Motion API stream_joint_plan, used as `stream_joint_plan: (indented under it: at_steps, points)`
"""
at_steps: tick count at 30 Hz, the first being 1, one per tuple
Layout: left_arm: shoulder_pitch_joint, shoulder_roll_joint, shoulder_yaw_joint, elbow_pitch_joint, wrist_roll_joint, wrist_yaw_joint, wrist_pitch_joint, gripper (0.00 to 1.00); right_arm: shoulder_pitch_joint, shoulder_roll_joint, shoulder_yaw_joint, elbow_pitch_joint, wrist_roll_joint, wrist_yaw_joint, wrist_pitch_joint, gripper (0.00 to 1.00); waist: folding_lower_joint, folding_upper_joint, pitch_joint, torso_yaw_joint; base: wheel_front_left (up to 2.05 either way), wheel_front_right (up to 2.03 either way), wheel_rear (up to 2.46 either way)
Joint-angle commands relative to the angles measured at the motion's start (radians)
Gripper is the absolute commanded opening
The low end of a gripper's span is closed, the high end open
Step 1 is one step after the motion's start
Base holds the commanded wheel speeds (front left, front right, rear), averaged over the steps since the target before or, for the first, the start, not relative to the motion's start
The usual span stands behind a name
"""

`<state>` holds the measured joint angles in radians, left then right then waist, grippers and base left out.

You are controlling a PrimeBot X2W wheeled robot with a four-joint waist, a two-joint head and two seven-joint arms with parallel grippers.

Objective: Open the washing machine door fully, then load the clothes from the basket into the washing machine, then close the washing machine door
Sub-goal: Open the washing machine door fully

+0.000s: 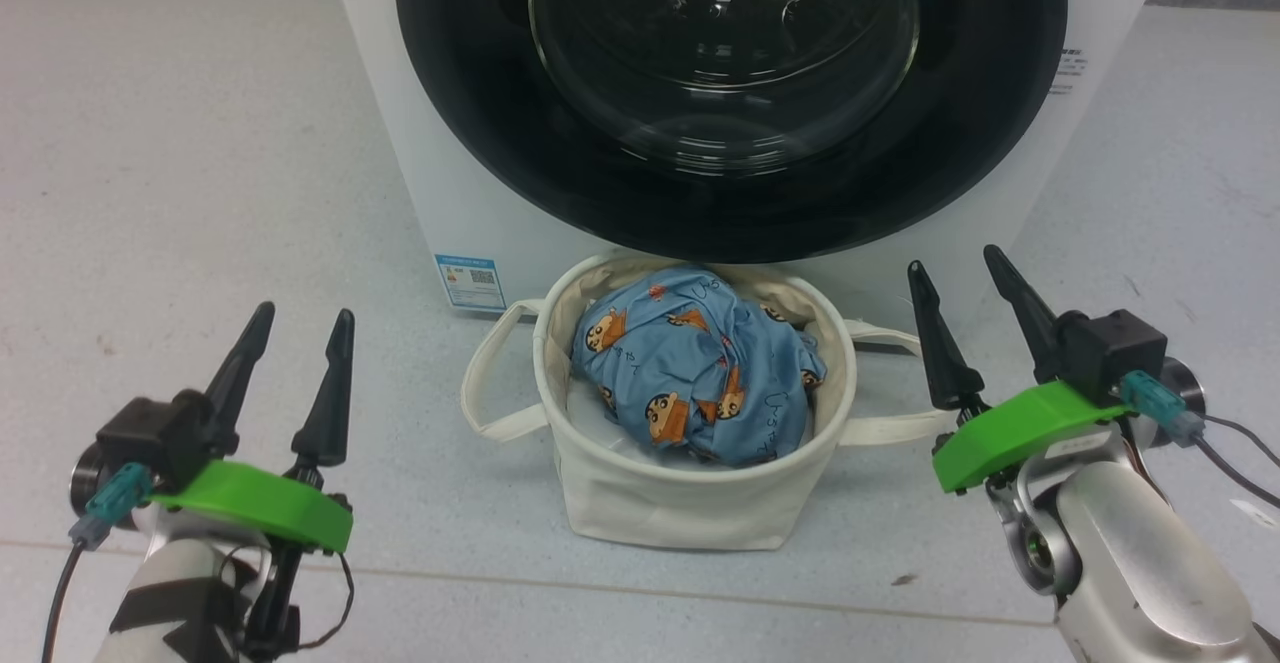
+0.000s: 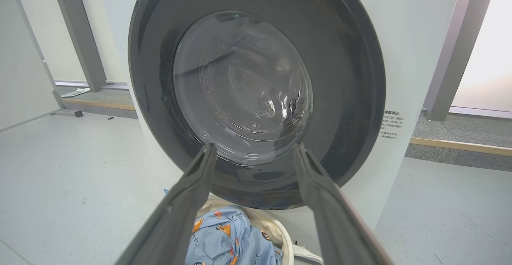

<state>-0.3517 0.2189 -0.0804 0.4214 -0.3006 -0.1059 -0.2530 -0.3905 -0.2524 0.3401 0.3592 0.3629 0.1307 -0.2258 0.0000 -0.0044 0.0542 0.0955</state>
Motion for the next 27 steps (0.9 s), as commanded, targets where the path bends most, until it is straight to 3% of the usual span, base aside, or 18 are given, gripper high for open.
stream_joint_plan:
  at_steps: [1,10,27]
  points:
    - [-0.053,0.033,0.036,-0.034,0.008,0.003,-0.008,1.00,-0.021,0.004,0.015,-0.029,0.007,0.000,0.001,1.00,0.0000,0.0000,-0.002,0.000,0.47,0.00,-0.47]
    - [-0.045,0.032,0.026,-0.031,0.012,0.011,-0.008,1.00,-0.018,0.001,0.022,-0.030,0.013,0.000,0.003,1.00,0.0000,0.0000,-0.006,0.000,0.88,0.38,-1.25]
    - [-0.054,0.045,-0.015,-0.025,0.019,0.004,-0.008,1.00,-0.029,0.002,0.021,-0.032,0.014,0.000,0.005,1.00,0.0000,0.0000,0.016,-0.007,1.28,1.13,-2.41]
